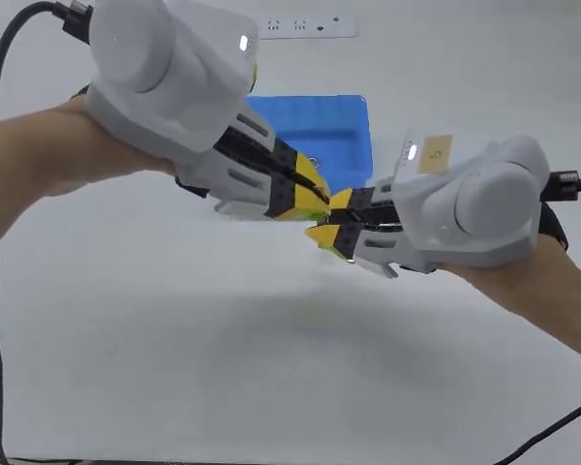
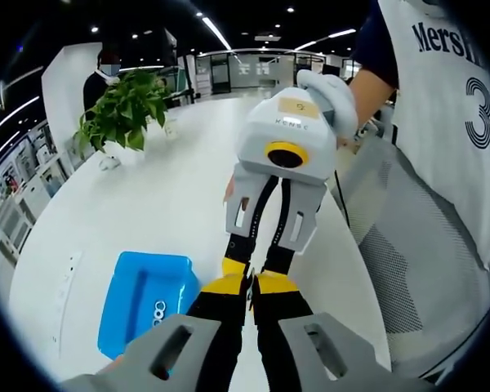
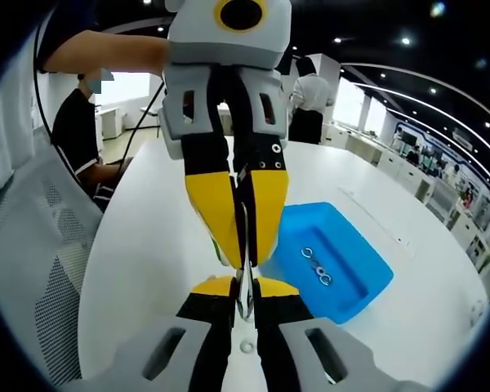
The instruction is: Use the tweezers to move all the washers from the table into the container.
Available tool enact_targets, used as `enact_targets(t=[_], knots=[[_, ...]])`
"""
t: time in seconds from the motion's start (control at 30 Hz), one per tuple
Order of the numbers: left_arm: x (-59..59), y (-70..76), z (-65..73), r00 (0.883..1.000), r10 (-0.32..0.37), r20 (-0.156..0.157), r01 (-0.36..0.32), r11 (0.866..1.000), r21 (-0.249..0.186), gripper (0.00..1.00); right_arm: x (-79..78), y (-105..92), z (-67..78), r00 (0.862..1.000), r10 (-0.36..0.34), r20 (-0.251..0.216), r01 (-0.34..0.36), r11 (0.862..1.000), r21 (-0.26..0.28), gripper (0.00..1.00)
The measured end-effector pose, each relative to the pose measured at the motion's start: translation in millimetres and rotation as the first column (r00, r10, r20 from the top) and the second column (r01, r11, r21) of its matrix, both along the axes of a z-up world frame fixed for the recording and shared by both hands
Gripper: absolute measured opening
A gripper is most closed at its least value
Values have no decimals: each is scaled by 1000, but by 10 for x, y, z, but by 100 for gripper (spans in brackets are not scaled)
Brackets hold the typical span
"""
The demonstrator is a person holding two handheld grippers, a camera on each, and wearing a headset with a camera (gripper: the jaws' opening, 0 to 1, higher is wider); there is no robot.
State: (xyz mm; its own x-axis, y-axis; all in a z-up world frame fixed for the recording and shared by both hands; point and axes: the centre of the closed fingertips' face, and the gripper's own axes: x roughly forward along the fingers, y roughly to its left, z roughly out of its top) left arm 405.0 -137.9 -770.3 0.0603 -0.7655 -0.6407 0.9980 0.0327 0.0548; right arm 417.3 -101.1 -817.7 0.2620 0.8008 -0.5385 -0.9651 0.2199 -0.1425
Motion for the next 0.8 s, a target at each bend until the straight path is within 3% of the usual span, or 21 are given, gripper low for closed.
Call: enact_targets(t=[0.27,0.4,0.8], knots=[[7,102,163,999,13,37,-13,1000,11,7,32,105,168,999,27,41,-27,1000,2,9],[79,235,222,998,21,67,-23,1000,16,7,81,176,292,997,39,70,-40,999,8,9],[210,324,469,990,18,140,-23,999,35,7,203,276,554,991,44,130,-47,999,22,9]])
